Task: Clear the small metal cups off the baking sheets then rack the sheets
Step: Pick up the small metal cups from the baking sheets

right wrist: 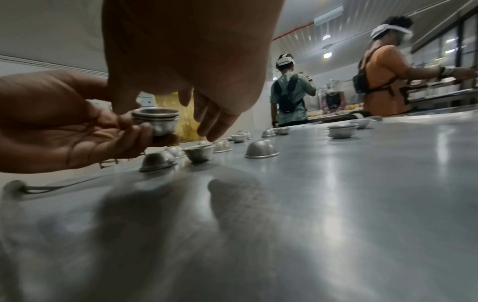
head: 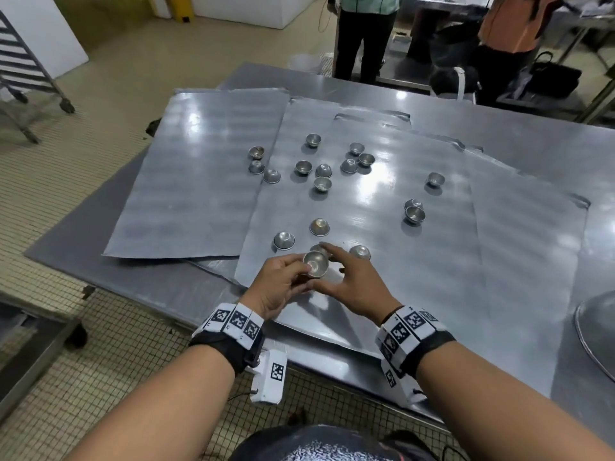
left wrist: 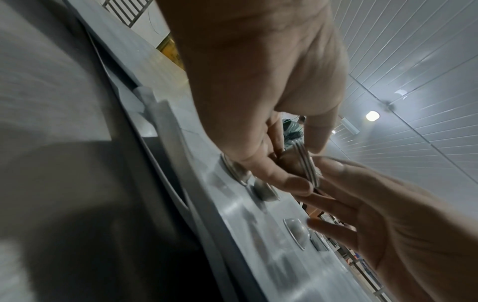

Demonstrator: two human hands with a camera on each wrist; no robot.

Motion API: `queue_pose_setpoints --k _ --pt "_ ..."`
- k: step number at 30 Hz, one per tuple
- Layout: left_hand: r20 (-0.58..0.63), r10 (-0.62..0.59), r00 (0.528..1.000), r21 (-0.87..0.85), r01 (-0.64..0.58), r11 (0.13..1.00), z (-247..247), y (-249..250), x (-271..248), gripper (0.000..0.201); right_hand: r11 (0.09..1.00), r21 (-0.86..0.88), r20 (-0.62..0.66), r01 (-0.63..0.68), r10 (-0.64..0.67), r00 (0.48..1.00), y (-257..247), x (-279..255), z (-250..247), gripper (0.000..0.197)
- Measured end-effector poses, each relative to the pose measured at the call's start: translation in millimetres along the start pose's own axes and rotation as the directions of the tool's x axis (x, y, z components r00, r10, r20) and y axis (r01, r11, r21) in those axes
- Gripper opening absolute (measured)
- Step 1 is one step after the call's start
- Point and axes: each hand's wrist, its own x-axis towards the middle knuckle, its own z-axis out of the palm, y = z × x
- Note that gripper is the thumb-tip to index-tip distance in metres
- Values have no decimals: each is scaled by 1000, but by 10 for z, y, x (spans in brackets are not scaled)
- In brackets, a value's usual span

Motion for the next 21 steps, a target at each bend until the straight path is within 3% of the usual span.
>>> queue_pose_setpoints --k 3,5,8,11,16,21 --pt "-17 -17 1000 74 18 997 -72 9 18 19 995 -93 -137 -32 19 990 85 24 -133 51" --pt "-20 -2 1000 138 5 990 -87 -7 16 22 976 -176 -183 -126 93 979 203 94 -246 45" --pt "-17 39 999 164 -35 986 -74 -40 23 25 916 -316 -58 -248 243 968 356 224 -363 56" --pt "-27 44 999 182 -39 983 -47 -69 48 29 880 -426 65 -208 259 964 416 329 -380 57" --pt "-53 35 998 179 -25 984 -19 -81 70 31 890 -407 46 -203 243 969 524 371 -334 35" --pt "-68 42 997 183 -29 983 7 -89 94 29 912 -358 25 -202 225 974 577 335 -340 53"
